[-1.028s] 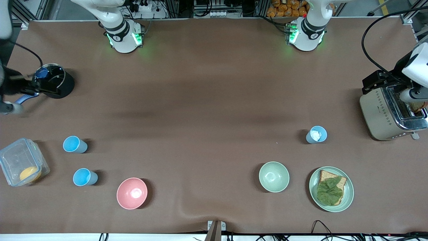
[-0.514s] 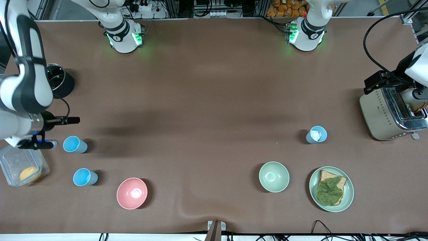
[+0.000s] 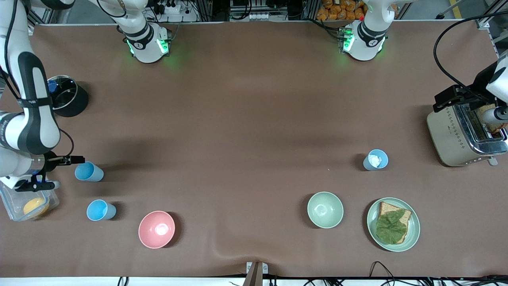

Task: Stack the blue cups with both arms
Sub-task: 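Reach and grasp the light-blue cup beside the plastic box with the right gripper, then lift the light-blue cup with the right gripper and hold it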

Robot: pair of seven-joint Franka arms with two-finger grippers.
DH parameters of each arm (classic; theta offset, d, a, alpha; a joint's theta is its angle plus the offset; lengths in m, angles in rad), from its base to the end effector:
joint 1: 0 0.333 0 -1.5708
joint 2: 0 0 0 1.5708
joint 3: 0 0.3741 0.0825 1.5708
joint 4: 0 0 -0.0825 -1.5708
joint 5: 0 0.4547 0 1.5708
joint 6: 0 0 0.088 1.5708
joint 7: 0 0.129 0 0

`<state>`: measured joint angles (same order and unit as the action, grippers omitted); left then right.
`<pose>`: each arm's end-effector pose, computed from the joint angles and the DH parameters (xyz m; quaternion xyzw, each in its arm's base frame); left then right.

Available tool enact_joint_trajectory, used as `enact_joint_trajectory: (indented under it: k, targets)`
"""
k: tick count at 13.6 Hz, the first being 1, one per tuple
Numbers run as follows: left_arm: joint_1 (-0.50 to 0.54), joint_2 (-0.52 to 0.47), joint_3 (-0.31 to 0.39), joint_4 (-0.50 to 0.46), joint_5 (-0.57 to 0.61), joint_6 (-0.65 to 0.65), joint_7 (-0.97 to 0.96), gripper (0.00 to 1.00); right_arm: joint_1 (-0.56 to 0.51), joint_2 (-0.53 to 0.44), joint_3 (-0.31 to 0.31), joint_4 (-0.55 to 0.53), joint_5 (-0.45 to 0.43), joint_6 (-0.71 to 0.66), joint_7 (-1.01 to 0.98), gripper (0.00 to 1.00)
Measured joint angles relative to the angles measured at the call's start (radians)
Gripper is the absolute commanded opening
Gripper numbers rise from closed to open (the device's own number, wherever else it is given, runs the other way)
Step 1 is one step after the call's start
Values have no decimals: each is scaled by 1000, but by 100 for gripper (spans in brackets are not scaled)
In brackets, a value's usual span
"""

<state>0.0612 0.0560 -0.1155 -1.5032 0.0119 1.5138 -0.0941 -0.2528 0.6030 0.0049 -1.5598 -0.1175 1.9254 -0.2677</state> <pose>0.6382 -0.0309 0.6570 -0.9995 -0.0201 0.0222 0.0044 0.7331 -0.1970 0.2635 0.9910 0.0363 -0.1273 0.0190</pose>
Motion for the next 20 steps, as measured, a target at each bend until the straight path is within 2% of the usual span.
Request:
enact_joint_trajectory:
  k: [7, 8, 9, 10, 11, 15, 18, 20]
  targets:
    - [0, 0, 0, -1, 0, -8, 0, 100, -3, 62, 3, 4, -20, 90, 0, 100]
    - [0, 0, 1, -1, 0, -8, 0, 100, -3, 72, 3, 4, -20, 104, 0, 82]
    - [0, 0, 1, -1, 0, -9, 0, 100, -3, 82, 3, 4, -20, 115, -1, 42]
    - [0, 0, 1, -2, 0, -10, 0, 100, -3, 92, 2, 4, -20, 125, -1, 18]
    - [0, 0, 1, -2, 0, -10, 0, 100, -3, 99, 3, 4, -20, 132, -1, 10]
    - [0, 1, 1, -5, 0, -11, 0, 100, -2, 104, 6, 5, -20, 135, -1, 9]
    - [0, 4, 1, -8, 0, -11, 0, 100, -2, 104, 7, 7, -20, 133, -1, 0]
    - [0, 6, 1, -10, 0, -11, 0, 100, -2, 103, 11, 13, -20, 119, -1, 0]
